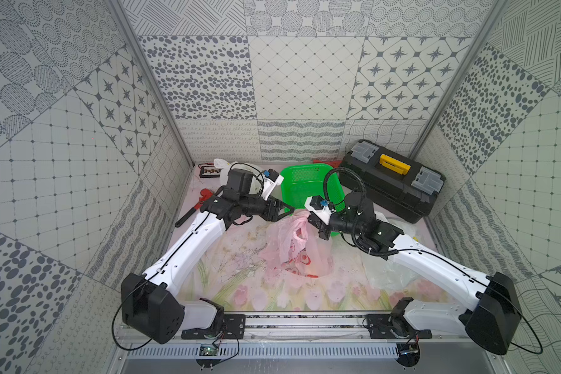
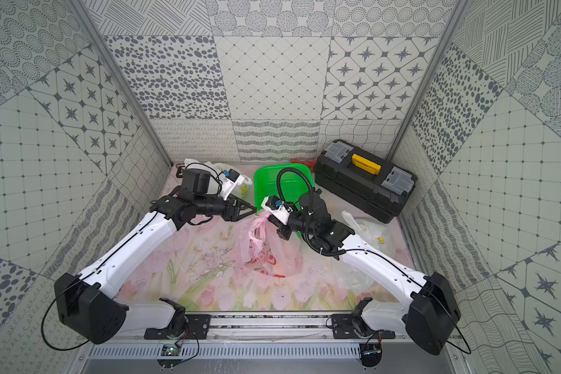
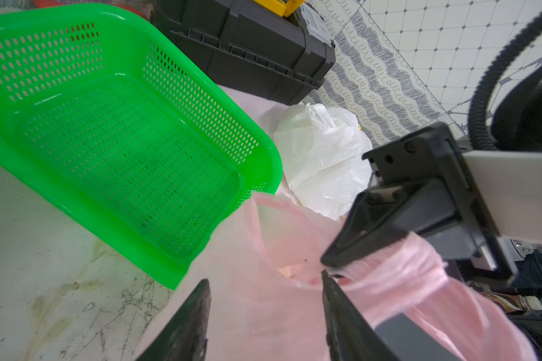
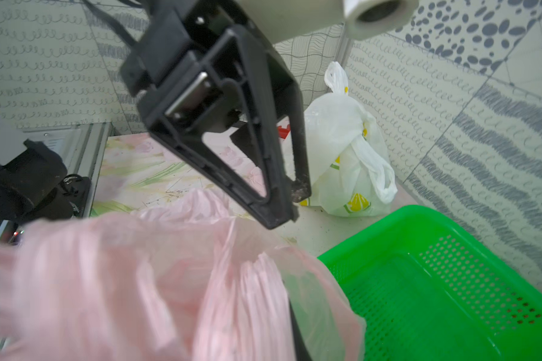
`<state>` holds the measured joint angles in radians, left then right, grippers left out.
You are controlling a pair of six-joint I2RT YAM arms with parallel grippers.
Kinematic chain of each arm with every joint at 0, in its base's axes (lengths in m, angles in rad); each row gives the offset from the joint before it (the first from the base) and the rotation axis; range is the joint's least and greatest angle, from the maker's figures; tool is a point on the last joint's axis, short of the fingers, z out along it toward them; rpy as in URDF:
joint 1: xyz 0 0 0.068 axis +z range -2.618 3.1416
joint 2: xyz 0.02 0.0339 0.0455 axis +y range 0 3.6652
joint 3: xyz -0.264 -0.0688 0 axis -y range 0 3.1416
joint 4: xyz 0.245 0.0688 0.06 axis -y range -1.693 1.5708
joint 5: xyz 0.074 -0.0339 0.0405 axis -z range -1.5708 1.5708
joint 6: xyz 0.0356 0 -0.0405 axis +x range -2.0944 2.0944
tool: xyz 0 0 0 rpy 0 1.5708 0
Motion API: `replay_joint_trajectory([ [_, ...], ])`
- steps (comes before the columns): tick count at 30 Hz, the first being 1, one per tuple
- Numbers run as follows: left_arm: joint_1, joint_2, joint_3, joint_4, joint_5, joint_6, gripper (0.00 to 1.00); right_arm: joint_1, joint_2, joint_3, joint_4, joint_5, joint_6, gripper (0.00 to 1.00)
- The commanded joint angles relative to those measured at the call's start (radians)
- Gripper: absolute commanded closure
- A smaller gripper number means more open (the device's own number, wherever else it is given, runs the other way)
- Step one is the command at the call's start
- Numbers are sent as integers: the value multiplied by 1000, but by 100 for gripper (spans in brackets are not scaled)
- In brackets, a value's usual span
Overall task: Place the pears into plastic bags & tie knots
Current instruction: Tie the plastic bag at the center of the board.
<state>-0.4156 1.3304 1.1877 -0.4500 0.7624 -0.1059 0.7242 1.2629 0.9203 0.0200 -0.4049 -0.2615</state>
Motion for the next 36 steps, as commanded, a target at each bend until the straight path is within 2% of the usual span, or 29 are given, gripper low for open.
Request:
replay_joint_trajectory([
  [1,-33,-28,-124,277,104,-157,45,3,7,-42,279,9,148,100],
  [5,-70,-7,-124,240,102,-131,47,4,29,-68,359,51,200,100],
  [9,-84,-33,-140,172,118,-112,53,2,35,-63,394,165,242,100],
  [12,-118,-66,-193,236,110,-162,55,9,63,-69,487,169,333,100],
  [16,-194,-40,-218,308,38,-184,56,12,138,-89,718,95,521,100],
  [20,-202,-8,-218,371,12,-217,58,10,190,-94,890,43,686,100],
  [24,-206,-33,-243,428,-24,-232,58,-15,216,-115,1011,4,805,100],
  [29,-198,-139,-296,350,-124,-161,50,-76,213,-155,1077,-24,923,100],
  [33,-180,-190,-354,350,-148,-164,51,-80,214,-145,1087,-131,967,100],
  [36,-178,-198,-361,358,-151,-180,51,-76,207,-157,1079,-149,978,98],
])
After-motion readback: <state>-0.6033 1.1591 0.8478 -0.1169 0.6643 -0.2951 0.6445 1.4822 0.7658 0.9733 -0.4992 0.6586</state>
